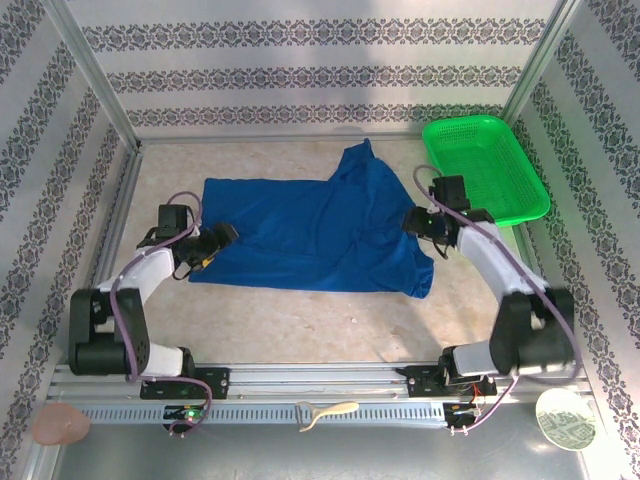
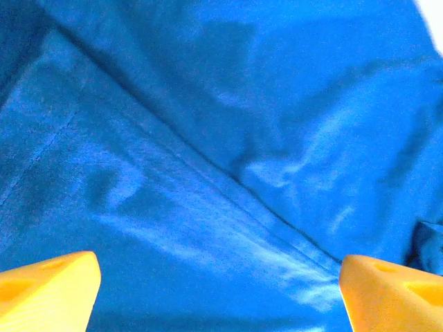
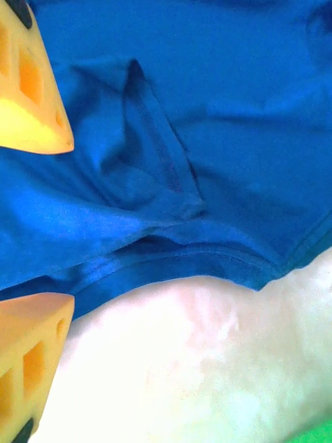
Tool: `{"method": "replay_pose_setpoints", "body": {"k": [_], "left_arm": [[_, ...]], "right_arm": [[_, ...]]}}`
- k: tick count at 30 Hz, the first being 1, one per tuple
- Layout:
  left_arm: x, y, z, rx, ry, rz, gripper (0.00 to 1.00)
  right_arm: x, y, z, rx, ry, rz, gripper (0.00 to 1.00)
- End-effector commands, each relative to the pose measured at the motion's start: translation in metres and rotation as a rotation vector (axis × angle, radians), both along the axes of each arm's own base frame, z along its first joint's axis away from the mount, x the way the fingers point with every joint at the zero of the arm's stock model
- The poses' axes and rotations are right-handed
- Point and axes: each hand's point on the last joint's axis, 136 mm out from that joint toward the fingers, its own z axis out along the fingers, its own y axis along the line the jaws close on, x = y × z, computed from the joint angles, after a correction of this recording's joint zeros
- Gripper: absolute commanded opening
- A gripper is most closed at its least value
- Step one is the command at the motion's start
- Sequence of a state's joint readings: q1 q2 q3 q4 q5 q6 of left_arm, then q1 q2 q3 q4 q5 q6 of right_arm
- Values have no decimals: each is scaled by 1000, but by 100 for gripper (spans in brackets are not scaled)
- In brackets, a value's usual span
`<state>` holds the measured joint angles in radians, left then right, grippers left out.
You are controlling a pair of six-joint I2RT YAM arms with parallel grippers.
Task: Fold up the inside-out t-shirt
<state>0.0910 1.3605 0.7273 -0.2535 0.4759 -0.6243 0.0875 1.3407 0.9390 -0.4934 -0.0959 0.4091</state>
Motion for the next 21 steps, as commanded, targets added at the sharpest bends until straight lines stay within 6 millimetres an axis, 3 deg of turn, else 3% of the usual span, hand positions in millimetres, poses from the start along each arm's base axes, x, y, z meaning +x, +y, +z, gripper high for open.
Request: {"method": "replay_pose_setpoints", "body": {"k": [1, 5, 8, 21], "left_arm": [[-22, 11, 12, 34, 34, 14, 92], [-43, 21, 1, 3, 64, 66, 93], [-51, 27, -10, -21, 84, 98, 92], [-60, 41, -54, 25, 191, 143, 84]], "right_arm": [[-54, -5, -29, 5, 125, -23, 57], [-96, -5, -52, 46, 170, -64, 60], [-111, -2, -69, 81, 197, -85, 60], [-116, 8, -96, 143, 251, -96, 57]]}}
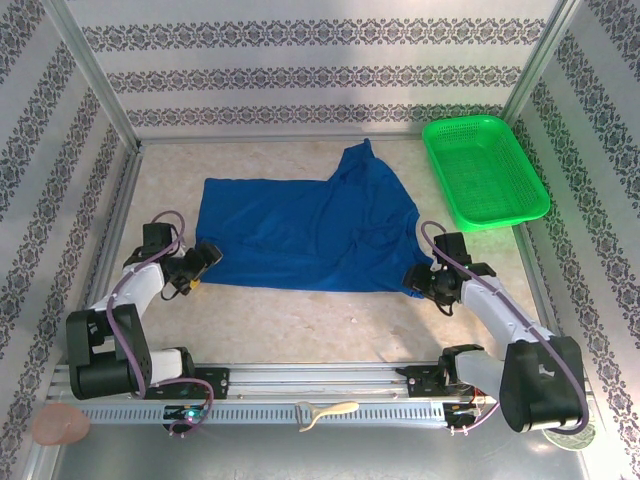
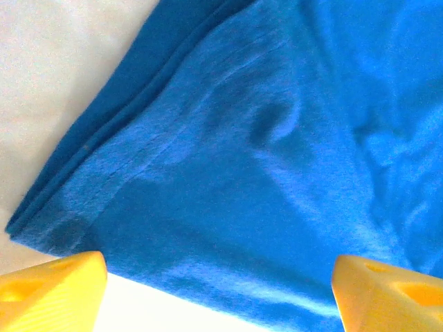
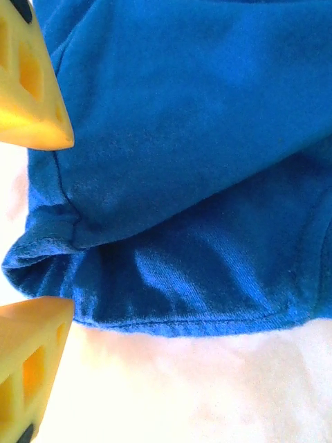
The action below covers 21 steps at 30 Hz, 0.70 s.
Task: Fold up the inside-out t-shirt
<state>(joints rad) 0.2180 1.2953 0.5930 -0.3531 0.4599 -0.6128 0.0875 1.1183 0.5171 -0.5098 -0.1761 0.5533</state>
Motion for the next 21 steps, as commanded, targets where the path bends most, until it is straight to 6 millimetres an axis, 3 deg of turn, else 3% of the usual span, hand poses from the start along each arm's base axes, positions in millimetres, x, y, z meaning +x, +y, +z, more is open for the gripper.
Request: {"method": "replay_pose_setpoints", "body": {"k": [1, 5, 8, 10, 13, 15, 16, 21], "left_arm": [[-6, 10, -17, 36, 32, 23, 83], [-4, 18, -28, 45, 48, 56, 79], [3, 21, -30, 41, 44, 64, 69], [7, 21, -32, 36, 44, 65, 56], [11, 22, -34, 22, 41, 69, 26], [11, 22, -32, 12, 35, 75, 5], [11, 22, -31, 10, 32, 78, 0], [-3, 30, -17, 9, -9, 155, 0]], "right_arm": [[1, 5, -6, 26, 4, -11, 57], [3, 5, -8, 30, 11, -13, 53], [2, 6, -11, 37, 16, -21, 47], [3, 5, -11, 34, 17, -24, 34], [4, 3, -8, 32, 8, -41, 4], [4, 1, -2, 30, -2, -49, 0], [4, 0, 0, 28, -6, -52, 0], [-2, -6, 15, 17, -12, -61, 0]]}}
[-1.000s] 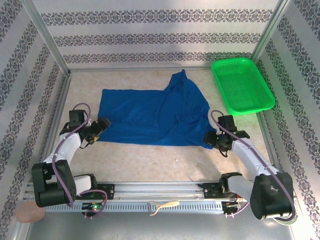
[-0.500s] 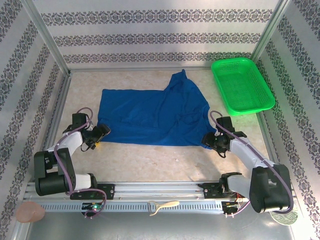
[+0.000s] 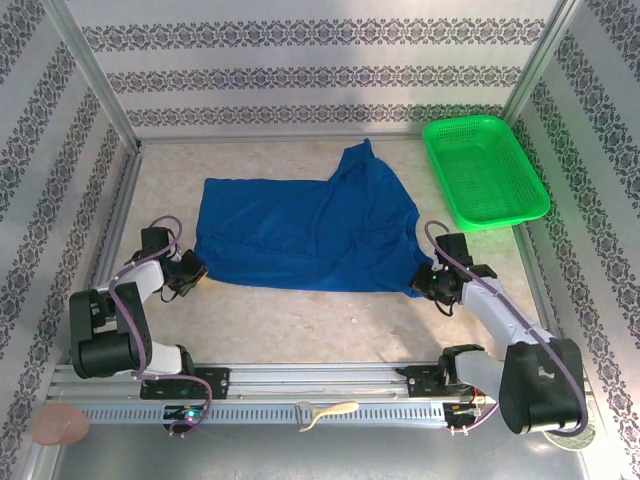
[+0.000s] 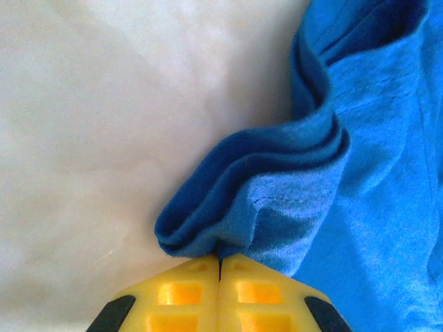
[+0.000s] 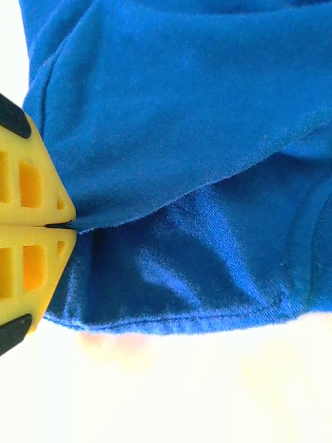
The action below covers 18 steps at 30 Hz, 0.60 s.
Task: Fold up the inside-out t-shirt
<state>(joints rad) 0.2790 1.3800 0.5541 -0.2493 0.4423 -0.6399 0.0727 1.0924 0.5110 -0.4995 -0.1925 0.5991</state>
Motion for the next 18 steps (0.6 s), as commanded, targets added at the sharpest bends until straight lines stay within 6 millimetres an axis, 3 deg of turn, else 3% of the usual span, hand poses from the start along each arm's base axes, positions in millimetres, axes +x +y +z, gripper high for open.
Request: {"method": "replay_pose_setpoints", "body": {"k": [1, 7, 12, 18], "left_arm": [[-9, 12, 12, 16, -46, 82, 0], [-39, 20, 37, 38, -103, 195, 0], [-64, 15, 51, 35, -142, 243, 0], [-79, 2, 42, -41, -132, 287, 0]], "right_arm": [[-6, -7, 12, -20, 6, -15, 0], [-24, -15, 19, -18, 9, -64, 0], [-36, -13, 26, 26, -1, -116, 0], [-51, -7, 26, 84, 1, -156, 0]]}}
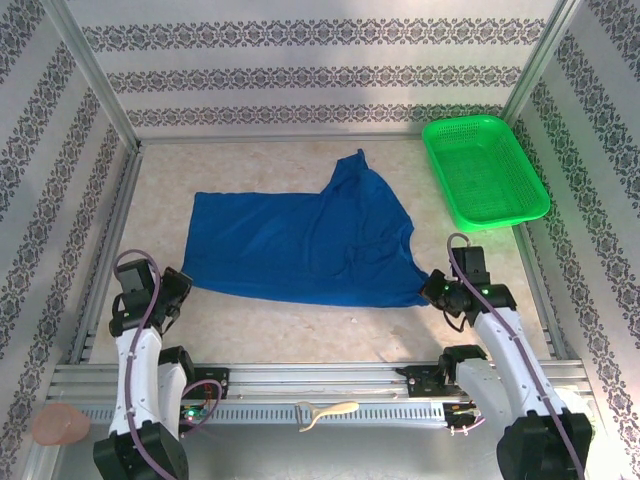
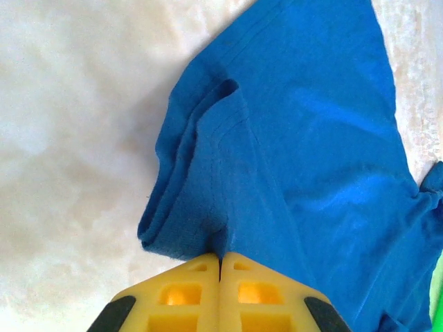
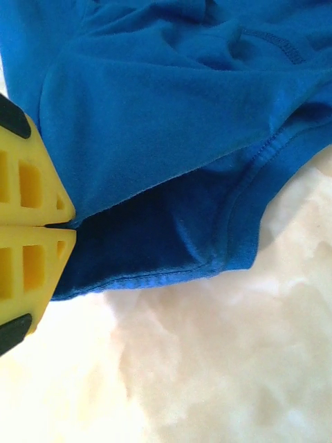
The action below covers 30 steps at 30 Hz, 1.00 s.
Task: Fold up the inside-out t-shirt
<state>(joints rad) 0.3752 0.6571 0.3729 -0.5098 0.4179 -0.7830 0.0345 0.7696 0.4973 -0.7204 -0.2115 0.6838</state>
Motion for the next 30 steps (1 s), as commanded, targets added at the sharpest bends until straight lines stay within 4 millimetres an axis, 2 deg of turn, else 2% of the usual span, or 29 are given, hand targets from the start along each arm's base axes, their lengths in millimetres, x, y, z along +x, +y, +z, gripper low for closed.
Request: {"method": "replay_pose_setpoints", "body": {"k": [1, 2, 3, 4, 6, 9, 12, 14, 17, 19, 22, 25, 27, 30], "left_arm": [[-20, -7, -24, -90, 91, 61, 0], [-20, -7, -24, -91, 88, 59, 3], [-19, -6, -22, -83, 84, 57, 22], [-18, -5, -19, -69, 80, 53, 35], [-11, 1, -4, -24, 51, 40, 54], [5, 12, 26, 46, -1, 22, 67], [30, 21, 58, 95, -69, -9, 72], [51, 26, 71, 110, -91, -43, 75], [88, 34, 76, 107, -77, -113, 76], [118, 42, 76, 109, -53, -165, 77], [158, 50, 63, 105, 15, -246, 78], [191, 52, 47, 121, 91, -327, 78], [206, 51, 37, 138, 138, -371, 79], [222, 54, 23, 152, 186, -404, 80]], "right_arm": [[-20, 0, -10, 34, 70, -53, 7], [-22, 0, -10, 39, 67, -58, 25], [-24, 0, -9, 40, 61, -60, 36], [-23, 0, -6, 41, 48, -60, 41], [-16, 0, 6, 42, 5, -58, 46], [6, 0, 38, 26, -81, -28, 47], [40, 3, 73, -1, -153, 37, 47], [66, 9, 94, -18, -190, 91, 48], [110, 22, 114, -45, -216, 162, 51], [145, 36, 127, -56, -237, 214, 51], [198, 55, 135, -96, -244, 277, 51], [252, 71, 129, -122, -225, 309, 51], [285, 76, 125, -140, -219, 315, 51], [331, 84, 106, -166, -194, 329, 51]]}}
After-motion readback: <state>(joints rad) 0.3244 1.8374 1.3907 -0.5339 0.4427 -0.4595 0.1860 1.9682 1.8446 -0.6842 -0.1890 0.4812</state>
